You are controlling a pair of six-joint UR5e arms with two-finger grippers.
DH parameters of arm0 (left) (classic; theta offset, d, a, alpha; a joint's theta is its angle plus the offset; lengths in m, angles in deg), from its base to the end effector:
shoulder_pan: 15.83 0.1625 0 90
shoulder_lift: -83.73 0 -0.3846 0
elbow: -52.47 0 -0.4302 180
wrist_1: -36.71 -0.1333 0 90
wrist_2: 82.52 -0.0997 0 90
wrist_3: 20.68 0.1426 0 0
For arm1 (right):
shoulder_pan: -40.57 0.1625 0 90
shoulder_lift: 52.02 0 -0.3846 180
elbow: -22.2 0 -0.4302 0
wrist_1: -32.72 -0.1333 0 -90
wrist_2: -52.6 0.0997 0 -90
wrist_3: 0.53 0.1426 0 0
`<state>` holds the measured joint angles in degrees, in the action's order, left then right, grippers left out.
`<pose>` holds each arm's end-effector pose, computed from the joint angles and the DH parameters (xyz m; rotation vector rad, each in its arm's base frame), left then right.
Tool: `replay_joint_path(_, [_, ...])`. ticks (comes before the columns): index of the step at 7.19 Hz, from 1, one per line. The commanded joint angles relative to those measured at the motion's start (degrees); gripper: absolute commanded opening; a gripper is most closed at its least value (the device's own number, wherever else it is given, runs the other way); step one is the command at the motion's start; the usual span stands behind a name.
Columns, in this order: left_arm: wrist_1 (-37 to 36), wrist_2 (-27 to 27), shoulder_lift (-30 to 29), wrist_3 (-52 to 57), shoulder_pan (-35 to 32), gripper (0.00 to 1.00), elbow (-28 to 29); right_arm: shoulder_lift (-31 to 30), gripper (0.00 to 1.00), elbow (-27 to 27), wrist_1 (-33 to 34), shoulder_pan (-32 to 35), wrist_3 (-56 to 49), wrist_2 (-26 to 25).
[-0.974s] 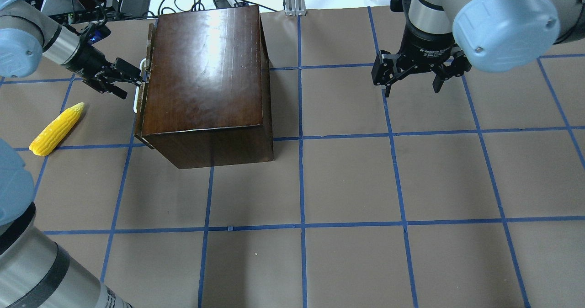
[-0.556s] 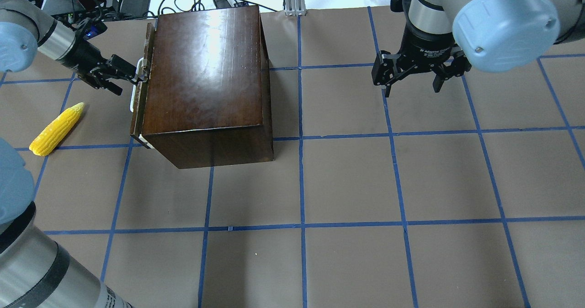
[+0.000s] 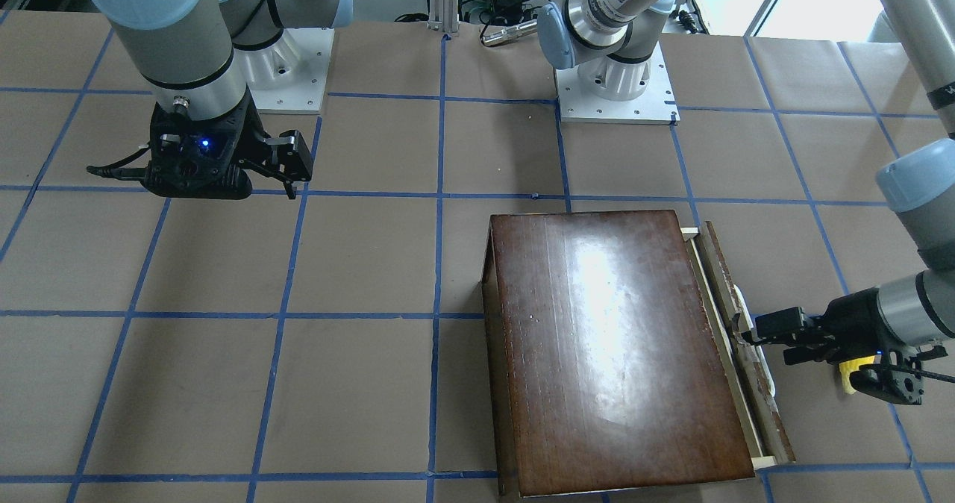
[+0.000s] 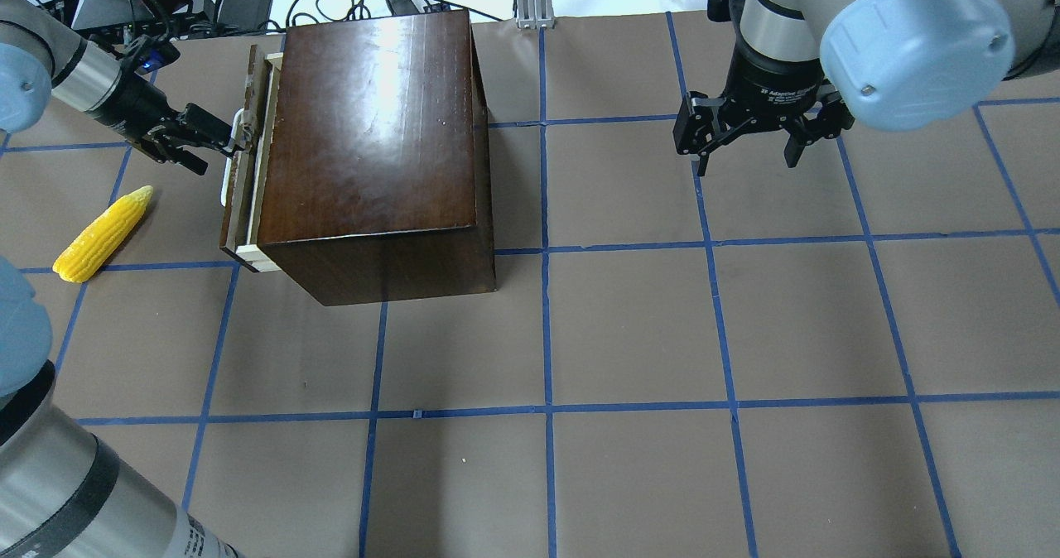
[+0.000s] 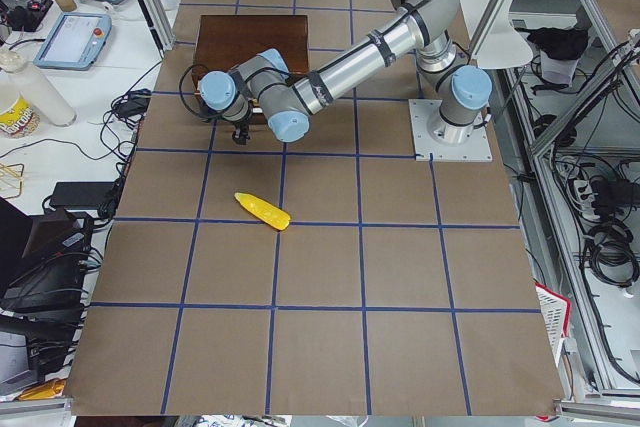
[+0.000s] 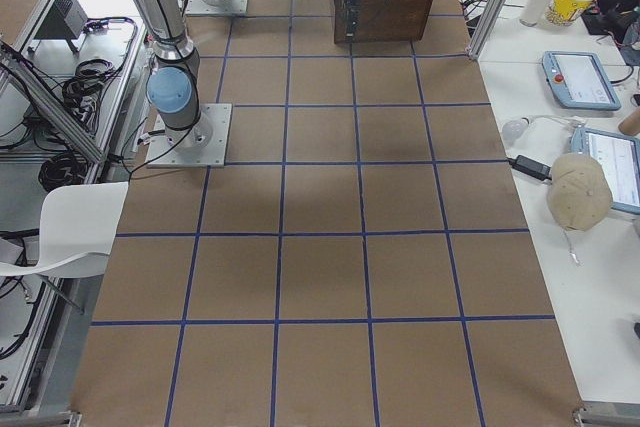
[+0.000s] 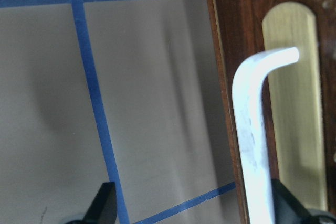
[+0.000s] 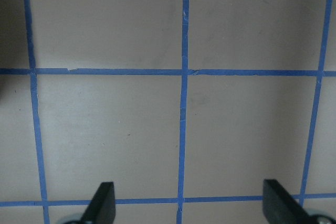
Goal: Open drawer and put corn inside
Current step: 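Pull the drawer outward from the cabinet with the left gripper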
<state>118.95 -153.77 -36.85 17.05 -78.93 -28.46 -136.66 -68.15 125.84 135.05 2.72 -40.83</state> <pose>0.1391 -0.6702 0.1810 -0.2042 -2.7314 -0.0373 0.1679 -0.5457 0.3559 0.0351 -3.0780 -0.0632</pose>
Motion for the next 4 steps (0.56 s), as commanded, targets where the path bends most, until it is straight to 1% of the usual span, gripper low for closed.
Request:
replay_joint_path(1, [0.02, -1.60, -0.09, 1.63, 0.09, 1.00, 0.77, 0.00, 1.00, 0.00, -0.04, 0.00, 0.00, 0.00])
replay_joint_path(4, [1.33, -2.05, -0.45, 3.31, 1.67, 1.00, 1.82, 0.00, 1.00, 0.00, -0.04, 0.00, 0.00, 0.00])
